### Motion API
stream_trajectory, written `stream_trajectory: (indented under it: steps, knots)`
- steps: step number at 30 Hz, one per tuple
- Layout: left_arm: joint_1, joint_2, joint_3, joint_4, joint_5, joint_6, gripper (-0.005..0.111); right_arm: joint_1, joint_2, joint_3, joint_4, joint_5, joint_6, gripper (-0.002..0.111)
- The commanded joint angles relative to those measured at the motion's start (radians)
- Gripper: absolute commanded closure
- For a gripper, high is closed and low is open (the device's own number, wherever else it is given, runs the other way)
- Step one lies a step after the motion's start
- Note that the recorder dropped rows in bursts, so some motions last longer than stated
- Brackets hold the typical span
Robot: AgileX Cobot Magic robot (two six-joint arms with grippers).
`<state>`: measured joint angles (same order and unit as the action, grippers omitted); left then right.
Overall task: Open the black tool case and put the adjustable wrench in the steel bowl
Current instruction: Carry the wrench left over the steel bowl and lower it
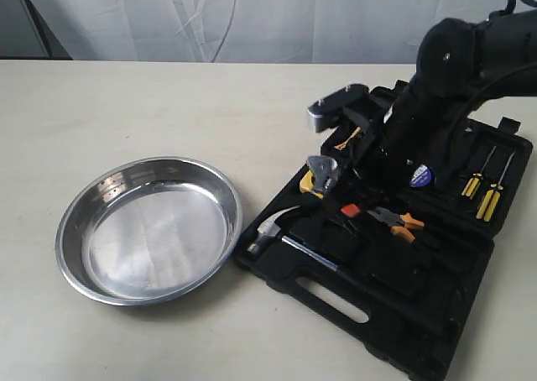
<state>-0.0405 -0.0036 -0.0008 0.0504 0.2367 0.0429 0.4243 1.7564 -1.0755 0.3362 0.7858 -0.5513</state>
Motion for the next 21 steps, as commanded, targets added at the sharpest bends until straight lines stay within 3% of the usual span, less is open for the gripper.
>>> stream_trajectory:
  steps: [1, 12, 21]
  knots:
    - [-0.002, 0.004, 0.001, -0.004, 0.002, -0.005, 0.106, 0.047, 0.006, -0.125, 0.144, -0.021, -0.07, 0.109]
    - [-0.002, 0.004, 0.001, -0.004, 0.002, -0.005, 0.106, 0.311, 0.28, -0.539, 0.217, -0.011, -0.081, 0.109]
    - [-0.002, 0.004, 0.001, -0.004, 0.002, -0.005, 0.106, 0.373, 0.516, -0.795, 0.215, 0.098, -0.069, 0.109]
